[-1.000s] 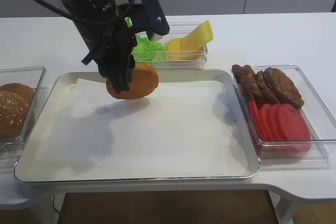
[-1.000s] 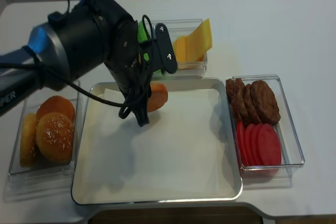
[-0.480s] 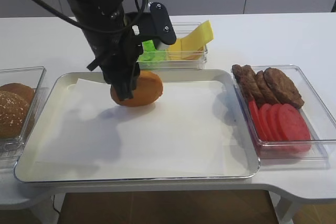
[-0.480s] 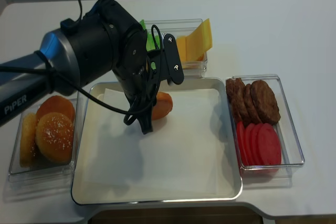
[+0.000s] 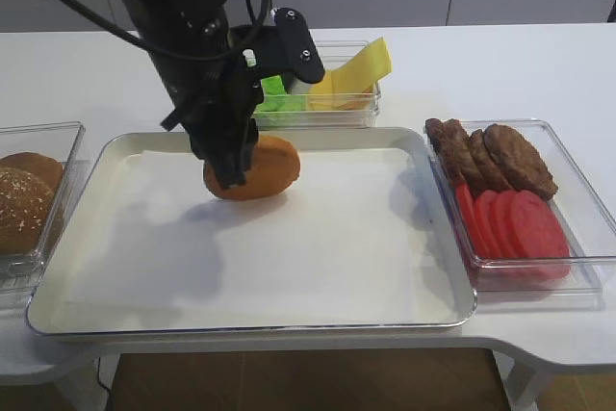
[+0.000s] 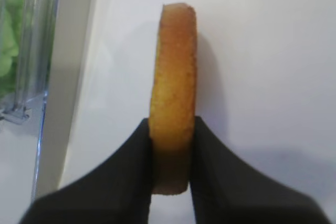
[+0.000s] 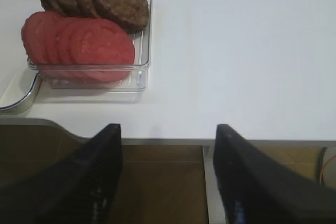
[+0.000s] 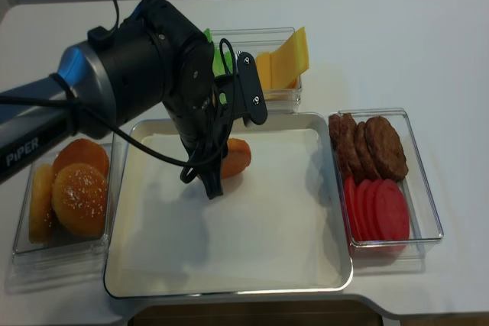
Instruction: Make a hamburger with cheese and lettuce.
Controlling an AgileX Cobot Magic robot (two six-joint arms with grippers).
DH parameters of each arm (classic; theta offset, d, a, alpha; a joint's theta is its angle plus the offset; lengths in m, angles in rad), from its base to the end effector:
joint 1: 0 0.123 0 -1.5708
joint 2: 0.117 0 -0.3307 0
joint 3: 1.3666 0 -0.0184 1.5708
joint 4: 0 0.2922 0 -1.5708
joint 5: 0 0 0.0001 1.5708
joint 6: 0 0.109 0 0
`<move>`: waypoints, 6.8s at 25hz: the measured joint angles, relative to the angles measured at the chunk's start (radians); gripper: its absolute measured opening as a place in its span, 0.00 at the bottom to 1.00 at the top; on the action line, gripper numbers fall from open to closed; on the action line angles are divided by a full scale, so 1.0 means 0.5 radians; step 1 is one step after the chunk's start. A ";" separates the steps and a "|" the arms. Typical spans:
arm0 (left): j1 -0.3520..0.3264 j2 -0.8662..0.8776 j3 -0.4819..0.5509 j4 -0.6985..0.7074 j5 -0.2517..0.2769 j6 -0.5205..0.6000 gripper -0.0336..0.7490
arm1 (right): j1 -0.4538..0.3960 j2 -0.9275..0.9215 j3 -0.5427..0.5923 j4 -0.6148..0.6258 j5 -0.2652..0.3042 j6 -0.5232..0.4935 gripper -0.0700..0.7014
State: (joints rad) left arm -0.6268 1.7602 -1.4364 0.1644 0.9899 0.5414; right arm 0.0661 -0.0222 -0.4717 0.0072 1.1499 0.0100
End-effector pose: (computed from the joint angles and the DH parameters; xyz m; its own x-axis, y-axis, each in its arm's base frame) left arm 0.3530 -0.2373 0.2863 -0.2928 0.9348 -0.2011 0.8875 0.3439 0.3066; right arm -0.0033 0.0005 0.2713 -0.5383 -0.0227 -0.8424 -0.0646 0.9978 0.0144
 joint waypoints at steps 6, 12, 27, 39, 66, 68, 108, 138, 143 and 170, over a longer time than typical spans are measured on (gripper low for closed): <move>0.000 0.020 -0.016 -0.051 0.005 0.000 0.22 | 0.000 0.000 0.000 0.000 0.000 0.000 0.66; 0.000 0.020 -0.016 -0.113 0.036 0.034 0.22 | 0.000 0.000 0.000 0.000 0.000 0.000 0.66; 0.000 0.020 -0.020 -0.259 0.098 0.071 0.21 | 0.000 0.000 0.000 0.000 0.000 0.000 0.66; 0.000 0.033 -0.025 -0.344 0.222 0.094 0.39 | 0.000 0.000 0.000 0.000 0.000 0.000 0.66; 0.000 0.038 -0.025 -0.520 0.324 -0.161 0.52 | 0.000 0.000 0.000 0.000 0.000 0.000 0.66; 0.023 0.038 -0.025 -0.511 0.360 -0.265 0.52 | 0.000 0.000 0.000 0.000 0.000 0.000 0.66; 0.176 -1.166 0.340 -0.259 0.515 -1.313 0.51 | 0.003 0.000 0.000 0.000 0.000 0.025 0.66; 0.176 -2.896 1.542 -0.184 0.551 -1.489 0.50 | 0.003 0.000 0.000 0.000 0.000 0.026 0.66; 0.176 -3.144 1.619 -0.239 0.552 -1.234 0.50 | 0.003 0.000 0.000 0.000 0.000 0.026 0.66; 0.177 -3.556 1.887 -0.498 0.431 -0.819 0.50 | 0.003 0.000 0.000 0.000 0.000 0.026 0.66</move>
State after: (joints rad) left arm -0.5384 -0.0177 -0.4930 -0.0845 1.2052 0.1318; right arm 0.0679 -0.0222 -0.4717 0.0072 1.1499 0.0228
